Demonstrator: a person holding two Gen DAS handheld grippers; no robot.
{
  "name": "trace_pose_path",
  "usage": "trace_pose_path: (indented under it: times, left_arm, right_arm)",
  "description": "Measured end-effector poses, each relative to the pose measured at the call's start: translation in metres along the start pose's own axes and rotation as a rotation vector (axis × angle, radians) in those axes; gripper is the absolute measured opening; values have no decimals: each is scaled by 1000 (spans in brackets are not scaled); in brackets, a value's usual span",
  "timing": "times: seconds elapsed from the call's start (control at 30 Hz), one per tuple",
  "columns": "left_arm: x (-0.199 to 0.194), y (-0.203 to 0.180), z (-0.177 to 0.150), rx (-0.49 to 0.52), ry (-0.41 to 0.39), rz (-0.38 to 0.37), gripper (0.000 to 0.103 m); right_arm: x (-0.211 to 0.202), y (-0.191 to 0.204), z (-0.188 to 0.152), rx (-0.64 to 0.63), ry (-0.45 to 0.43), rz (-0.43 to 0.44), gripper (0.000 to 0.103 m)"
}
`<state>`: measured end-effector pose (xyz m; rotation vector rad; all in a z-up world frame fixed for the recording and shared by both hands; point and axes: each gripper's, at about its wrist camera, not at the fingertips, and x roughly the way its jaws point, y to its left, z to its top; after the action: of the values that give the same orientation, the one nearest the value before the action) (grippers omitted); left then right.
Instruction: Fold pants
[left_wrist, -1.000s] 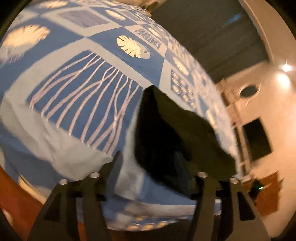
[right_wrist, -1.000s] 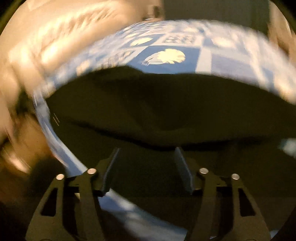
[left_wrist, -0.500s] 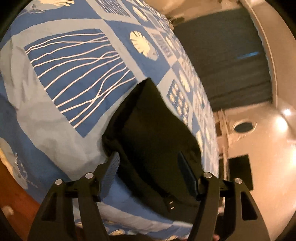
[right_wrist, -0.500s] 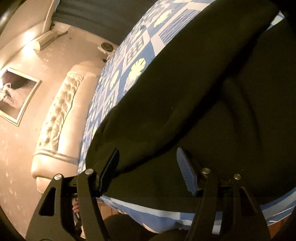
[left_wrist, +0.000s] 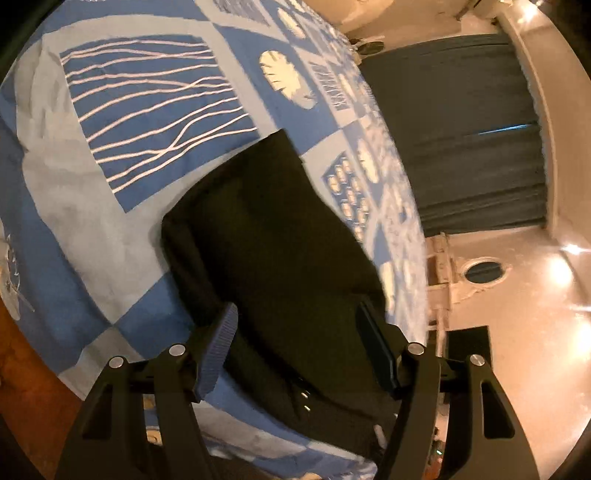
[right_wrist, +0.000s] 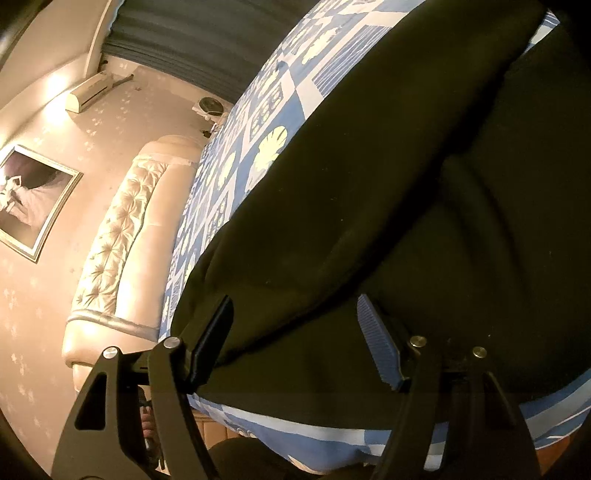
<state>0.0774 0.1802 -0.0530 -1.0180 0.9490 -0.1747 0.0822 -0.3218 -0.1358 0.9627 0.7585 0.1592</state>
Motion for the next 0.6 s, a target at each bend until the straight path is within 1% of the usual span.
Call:
trace_pose_path:
  times: [0.1,0.17,0.3,0.33,0.43,0.47,0.5,0.53,0.57,0.6]
  left_arm:
    - [13,8,3,-21,-1,30,66]
    - [13,13,2,-41,-12,30,66]
    - [1,11,-6,-4,-54,56,66]
    - [1,10,-5,7,-77,69,66]
    - [7,8,3,3,-84,79,66]
    - [9,7,4,6,-82,81,63]
    - [10,4,6,24,-88,93,48]
    - [12,3,8,36,-89,112,42]
    - [14,4,9,44,-85,130,31]
    - [16,6,10,38,-81,140,29]
  right_arm:
    - [-1,1,-2,-14,0,-11,70]
    - [-2,0,-2,-5,-3,-7,70]
    - [-3,-1,-2,18,-14,-9,70]
    - [-3,-1,-2,20,-16,-13,70]
    - [1,0,-1,23,-14,-42,70]
    - [3,0,0,31,-17,-54,70]
    - [4,2,1,40,-20,-60,71]
    - [6,3,3,53,-25,-64,72]
    - [8,3,5,68,-31,-67,76]
    - [9,4,5,75,-36,-71,79]
